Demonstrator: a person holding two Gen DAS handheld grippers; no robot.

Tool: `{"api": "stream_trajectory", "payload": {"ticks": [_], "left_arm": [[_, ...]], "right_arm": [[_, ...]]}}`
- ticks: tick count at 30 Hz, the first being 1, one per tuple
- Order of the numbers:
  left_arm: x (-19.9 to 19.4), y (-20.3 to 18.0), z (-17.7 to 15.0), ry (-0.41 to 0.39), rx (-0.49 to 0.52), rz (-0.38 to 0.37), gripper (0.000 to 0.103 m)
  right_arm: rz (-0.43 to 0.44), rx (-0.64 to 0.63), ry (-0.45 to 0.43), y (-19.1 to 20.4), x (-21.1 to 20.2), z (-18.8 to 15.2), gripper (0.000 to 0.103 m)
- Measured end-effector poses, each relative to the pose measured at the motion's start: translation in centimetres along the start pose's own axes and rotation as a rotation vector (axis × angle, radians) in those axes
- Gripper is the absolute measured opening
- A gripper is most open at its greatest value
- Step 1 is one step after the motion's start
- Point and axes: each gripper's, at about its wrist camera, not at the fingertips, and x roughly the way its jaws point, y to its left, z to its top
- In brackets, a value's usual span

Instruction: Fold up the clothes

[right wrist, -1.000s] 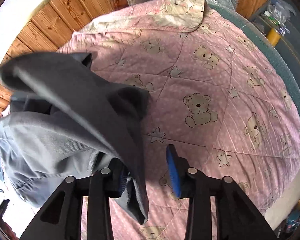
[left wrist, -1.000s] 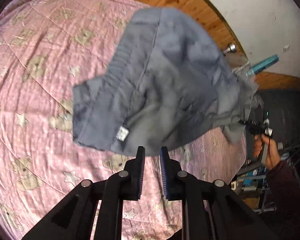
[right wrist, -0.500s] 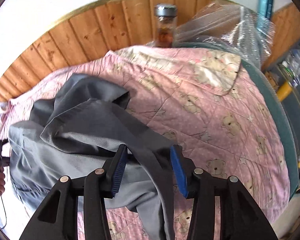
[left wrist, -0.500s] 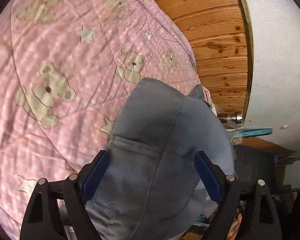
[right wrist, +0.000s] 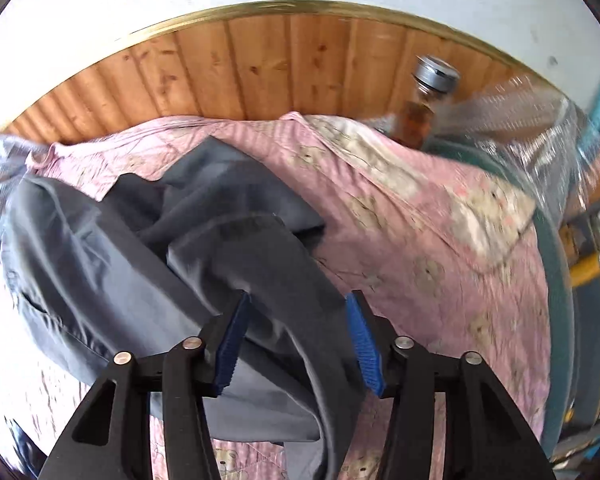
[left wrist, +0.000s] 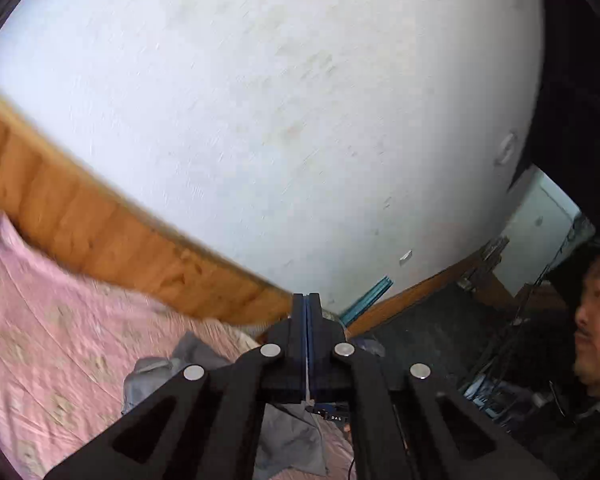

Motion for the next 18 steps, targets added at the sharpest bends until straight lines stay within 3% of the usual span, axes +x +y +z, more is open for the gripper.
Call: {"api": "stream_trajectory", "payload": {"ticks": [1,3,5,6,7,8,9,10,13,15,18], "left_arm": [[-3.6,-1.2,0.4,-0.015,0.038,0.038,0.0],[-8.0,0.7,-1.4,0.014,-0.01,0.164,0.001],[-8.2,5.5,-4.8,0.06,-0.151,0.265,0.001],[-7.7,8.3,-6.7,0.084,-0.232,0.31,0.007],[-7.2,11.0,-8.6,0.108,-0.314,0.355,0.026],[-6.0,13.4,-10.2,0.144,-0.362,0.403,0.038],[-4.0,15.5,-11.7,0.189,-0.379,0.455,0.059],[-1.7,17.5,-13.1,0.234,-0.398,0.479,0.071],[5.4,22.7,-16.0,0.366,-0.444,0.438,0.073],[9.6,25.1,-17.2,0.412,-0.461,0.409,0.073],[15.0,27.0,-18.5,0.462,-0.475,0.363,0.073]], "right_arm": [[0.011,-0.021,0.022,0.5,0.7,0.0,0.055],[0.025,-0.039,0.089,1.5,3.1,-0.5,0.056],[0.031,-0.054,0.15,2.6,5.4,-1.2,0.056],[0.034,-0.061,0.16,3.2,6.0,-1.5,0.056],[0.031,-0.065,0.169,3.6,6.4,-1.8,0.056],[0.03,-0.068,0.178,4.1,6.8,-2.1,0.056],[0.036,-0.069,0.185,4.4,7.0,-2.4,0.056],[0.038,-0.068,0.192,4.4,7.2,-2.7,0.056],[0.043,-0.061,0.214,3.9,7.7,-3.6,0.056],[0.037,-0.046,0.225,3.3,8.0,-4.0,0.054],[0.034,-0.014,0.243,2.2,8.3,-4.4,0.037]]}}
